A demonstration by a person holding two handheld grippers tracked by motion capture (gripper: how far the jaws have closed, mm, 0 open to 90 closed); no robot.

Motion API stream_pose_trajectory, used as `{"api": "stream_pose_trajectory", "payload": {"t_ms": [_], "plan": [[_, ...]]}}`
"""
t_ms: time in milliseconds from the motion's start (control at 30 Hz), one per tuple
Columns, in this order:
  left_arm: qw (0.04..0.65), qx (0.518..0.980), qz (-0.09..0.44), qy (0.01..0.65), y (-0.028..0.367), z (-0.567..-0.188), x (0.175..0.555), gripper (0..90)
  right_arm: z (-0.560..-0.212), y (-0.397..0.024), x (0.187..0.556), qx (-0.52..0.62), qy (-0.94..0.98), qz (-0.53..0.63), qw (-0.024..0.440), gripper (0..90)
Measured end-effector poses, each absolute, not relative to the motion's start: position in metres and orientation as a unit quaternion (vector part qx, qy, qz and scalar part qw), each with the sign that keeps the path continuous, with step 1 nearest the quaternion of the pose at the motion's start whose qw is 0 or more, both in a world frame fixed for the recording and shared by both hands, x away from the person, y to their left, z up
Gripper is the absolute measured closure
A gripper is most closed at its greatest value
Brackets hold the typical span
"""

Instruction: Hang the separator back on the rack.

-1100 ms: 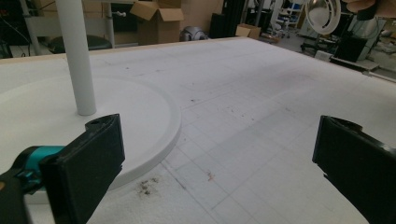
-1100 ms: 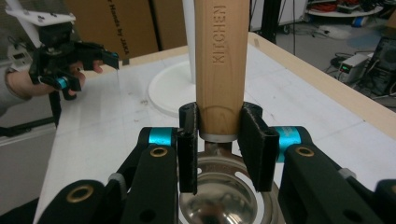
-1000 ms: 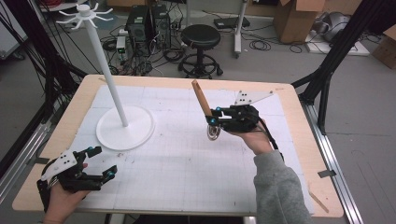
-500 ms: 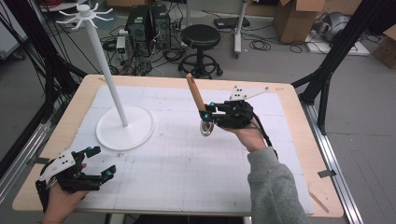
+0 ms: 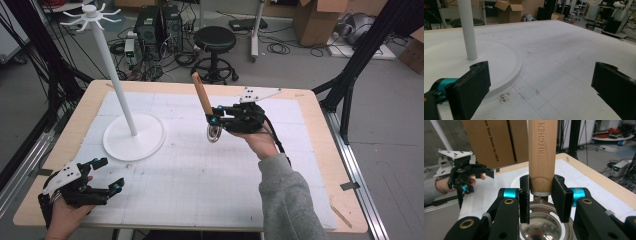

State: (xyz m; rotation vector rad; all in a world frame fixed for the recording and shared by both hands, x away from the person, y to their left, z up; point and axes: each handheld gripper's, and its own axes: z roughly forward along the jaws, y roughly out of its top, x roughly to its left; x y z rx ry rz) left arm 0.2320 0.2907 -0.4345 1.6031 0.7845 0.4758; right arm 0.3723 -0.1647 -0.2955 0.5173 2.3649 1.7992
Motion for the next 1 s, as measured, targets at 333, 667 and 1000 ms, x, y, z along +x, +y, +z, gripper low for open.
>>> {"api": "stream_pose_trajectory", "payload": {"t_ms": [333,667,1000], "plan": [[0.602,0.692,0.206,0.341,0.293,-0.435,0.231,2.7,-0.287,-0.150,0.373,0.156,0.781,0.603,0.054,69.9],[0.603,0.691,0.206,0.342,0.293,-0.434,0.230,2.7,-0.276,-0.136,0.375,0.153,0.780,0.604,0.064,69.9],[0.604,0.688,0.209,0.344,0.296,-0.434,0.228,2.6,-0.271,-0.121,0.377,0.160,0.777,0.603,0.080,70.0]]}}
